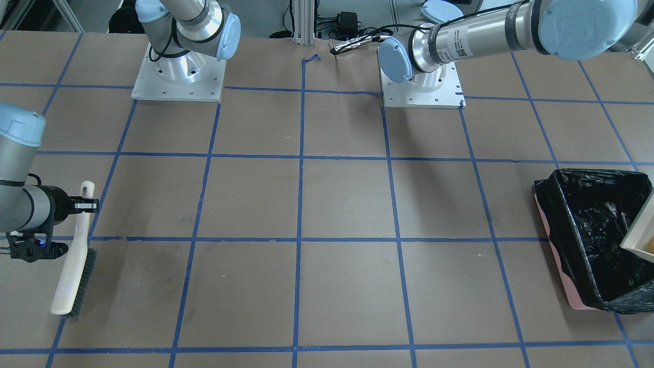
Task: Sweep and dump trash into bin
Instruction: 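Tilt the dustpan over the black bin with the left gripper to dump the trash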
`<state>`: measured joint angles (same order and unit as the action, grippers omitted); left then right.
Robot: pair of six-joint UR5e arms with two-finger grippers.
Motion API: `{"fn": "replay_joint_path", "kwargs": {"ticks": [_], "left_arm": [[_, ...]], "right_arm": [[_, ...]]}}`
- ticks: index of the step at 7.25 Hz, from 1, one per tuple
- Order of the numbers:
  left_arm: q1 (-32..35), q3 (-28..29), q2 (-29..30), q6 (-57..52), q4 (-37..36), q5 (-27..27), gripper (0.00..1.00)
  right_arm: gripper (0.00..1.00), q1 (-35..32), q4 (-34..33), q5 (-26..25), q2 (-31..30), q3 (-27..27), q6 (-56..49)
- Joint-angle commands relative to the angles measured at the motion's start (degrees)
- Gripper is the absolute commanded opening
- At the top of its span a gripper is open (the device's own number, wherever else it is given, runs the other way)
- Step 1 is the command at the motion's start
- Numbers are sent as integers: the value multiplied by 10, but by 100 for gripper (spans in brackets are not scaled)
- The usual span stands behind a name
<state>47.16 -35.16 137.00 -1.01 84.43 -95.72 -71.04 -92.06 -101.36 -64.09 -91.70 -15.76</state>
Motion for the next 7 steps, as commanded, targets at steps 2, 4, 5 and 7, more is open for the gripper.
{"fn": "replay_joint_path", "kwargs": {"ticks": [2,4,5,7], "left_arm": [[15,1,-15,-9,0,-42,0],[16,0,-4,-41,-5,-44,0],[16,0,-3,-42,-8,-47,0],[17,-8,-2,-74,-8,-46,0]], "right_arm": [[1,0,-7,-2,-2,-8,-4],[2,0,-11,-2,-2,-8,-3],[2,0,-14,-20,-1,-8,1],[2,0,-14,-20,-1,-8,2]]}}
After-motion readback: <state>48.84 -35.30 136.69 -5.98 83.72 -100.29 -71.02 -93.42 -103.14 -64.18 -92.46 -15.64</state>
